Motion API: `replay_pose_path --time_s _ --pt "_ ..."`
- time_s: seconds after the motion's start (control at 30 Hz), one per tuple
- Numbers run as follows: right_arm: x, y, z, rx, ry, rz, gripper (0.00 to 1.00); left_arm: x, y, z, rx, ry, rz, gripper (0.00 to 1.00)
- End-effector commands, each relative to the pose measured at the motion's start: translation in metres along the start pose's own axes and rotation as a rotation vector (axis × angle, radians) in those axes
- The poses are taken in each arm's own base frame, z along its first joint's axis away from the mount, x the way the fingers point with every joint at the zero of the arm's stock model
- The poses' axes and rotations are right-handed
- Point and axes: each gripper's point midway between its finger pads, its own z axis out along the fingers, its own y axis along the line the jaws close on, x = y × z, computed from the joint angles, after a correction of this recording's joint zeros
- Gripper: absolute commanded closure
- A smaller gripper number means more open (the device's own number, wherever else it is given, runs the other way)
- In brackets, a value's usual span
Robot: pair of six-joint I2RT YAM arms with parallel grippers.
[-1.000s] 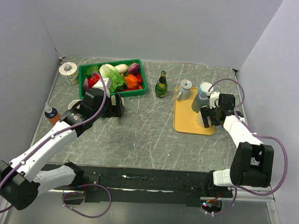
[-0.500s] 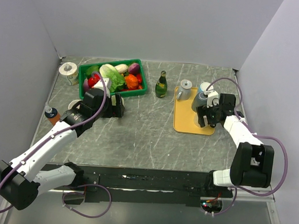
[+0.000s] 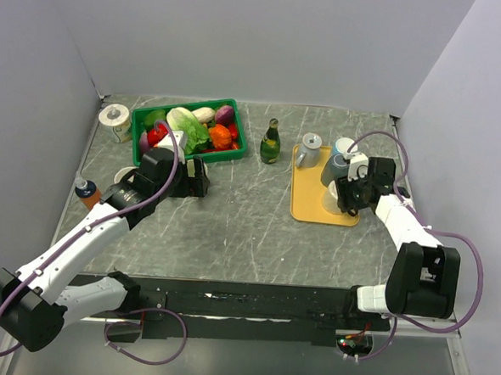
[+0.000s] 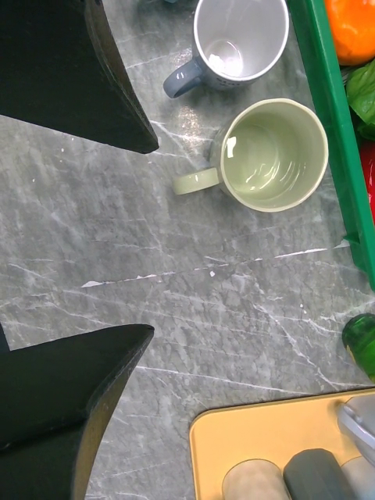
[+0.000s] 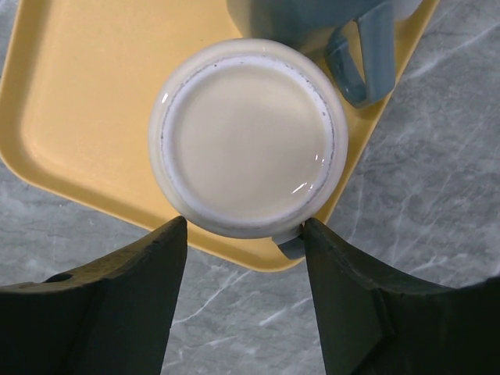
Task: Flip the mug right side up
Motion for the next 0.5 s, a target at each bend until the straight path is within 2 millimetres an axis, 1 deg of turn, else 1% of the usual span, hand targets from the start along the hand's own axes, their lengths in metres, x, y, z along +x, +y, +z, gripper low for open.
replay_pose_path --time_s 0.0,0.07,0.17,0.2,0.4,0.47 --pt "0.0027 -0.0053 0.0027 0.047 0.026 0.012 0.39 -0.0035 -0.0032 -0.0036 0.022 -0.013 0.004 0.04" --pt "0.0019 -0.0016 0.0024 0.029 0.024 0.008 0.41 -0.0028 -0.0030 -0.0033 0.020 -0.010 0.004 0.04" --pt "0.0027 0.0015 0.0039 0.016 0.031 0.009 0.42 -0.0031 -0.0041 -0.0030 0.024 -0.008 0.004 0.04" --pt "0.0059 0.0016 0.0057 0.014 0.046 0.010 0.43 -0.0028 -0.0040 -0.0026 0.024 -0.007 0.004 0.04" --pt "0.0103 0.0033 0.0104 0.010 0.067 0.008 0.47 -0.0020 -0.0033 -0.0026 0.022 -0.006 0.004 0.04" --pt "0.0089 0.0037 0.0107 0.011 0.071 0.009 0.50 -0.0018 -0.0035 -0.0026 0.023 -0.006 0.004 0.04"
